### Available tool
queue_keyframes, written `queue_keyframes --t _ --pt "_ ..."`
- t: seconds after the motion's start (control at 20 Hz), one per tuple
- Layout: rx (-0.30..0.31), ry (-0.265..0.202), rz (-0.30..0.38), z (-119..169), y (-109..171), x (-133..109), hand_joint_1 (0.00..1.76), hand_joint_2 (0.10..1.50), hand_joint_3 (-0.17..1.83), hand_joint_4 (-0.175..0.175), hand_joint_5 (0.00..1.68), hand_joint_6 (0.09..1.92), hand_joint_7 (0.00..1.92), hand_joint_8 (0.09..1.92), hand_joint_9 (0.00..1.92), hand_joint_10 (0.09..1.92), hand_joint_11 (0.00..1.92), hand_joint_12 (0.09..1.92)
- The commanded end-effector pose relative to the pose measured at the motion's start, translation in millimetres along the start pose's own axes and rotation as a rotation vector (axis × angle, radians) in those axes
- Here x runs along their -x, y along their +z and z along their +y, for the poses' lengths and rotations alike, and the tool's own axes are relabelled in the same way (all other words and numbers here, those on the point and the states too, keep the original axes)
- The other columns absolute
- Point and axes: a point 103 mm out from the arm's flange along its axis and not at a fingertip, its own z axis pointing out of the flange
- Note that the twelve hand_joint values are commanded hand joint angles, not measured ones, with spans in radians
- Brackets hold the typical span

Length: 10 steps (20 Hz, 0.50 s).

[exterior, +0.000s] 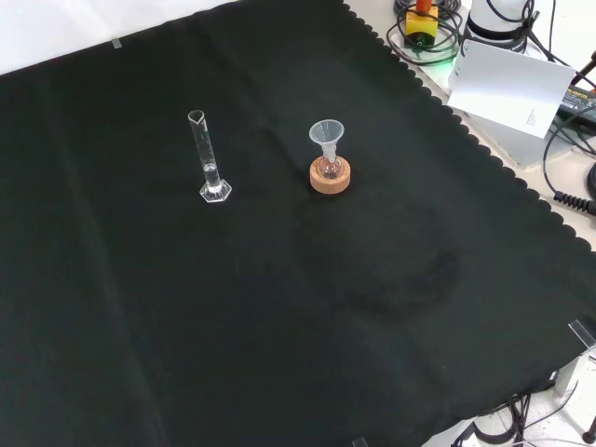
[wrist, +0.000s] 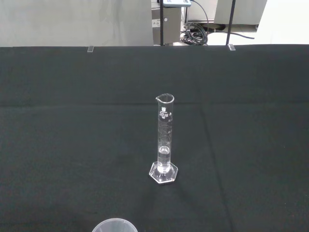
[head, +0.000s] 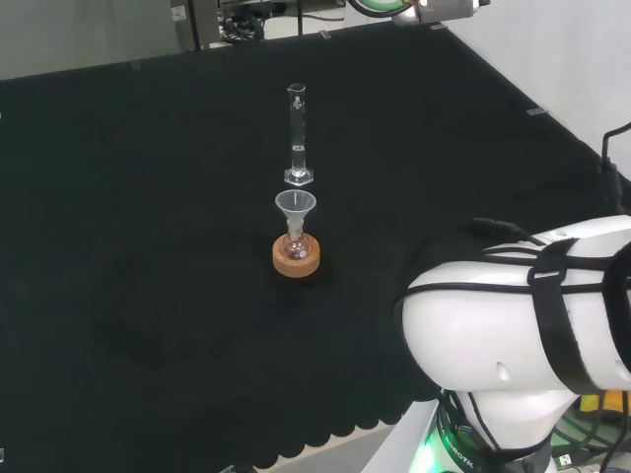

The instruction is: Pick up the graduated cylinder.

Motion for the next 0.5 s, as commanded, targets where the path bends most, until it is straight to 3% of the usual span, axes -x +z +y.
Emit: queue_keyframes --t 0.05,0.25,0.5 --pt "0.009 -0.002 -0.011 0.6 -0.4 -0.3 0.09 1.09 0.56 0.0 0.16 0.19 0.0 0.46 0.13 0.61 0.05 1.32" --pt "0.011 0.003 -0.017 2.0 -0.9 -1.6 0.06 1.19 0.37 0.0 0.22 0.09 0.0 0.44 0.12 0.6 0.02 1.37" --pt "0.005 0.02 -0.015 7.8 5.4 2.1 0.06 1.21 0.34 -0.001 0.23 0.09 0.0 0.44 0.12 0.6 0.02 1.38"
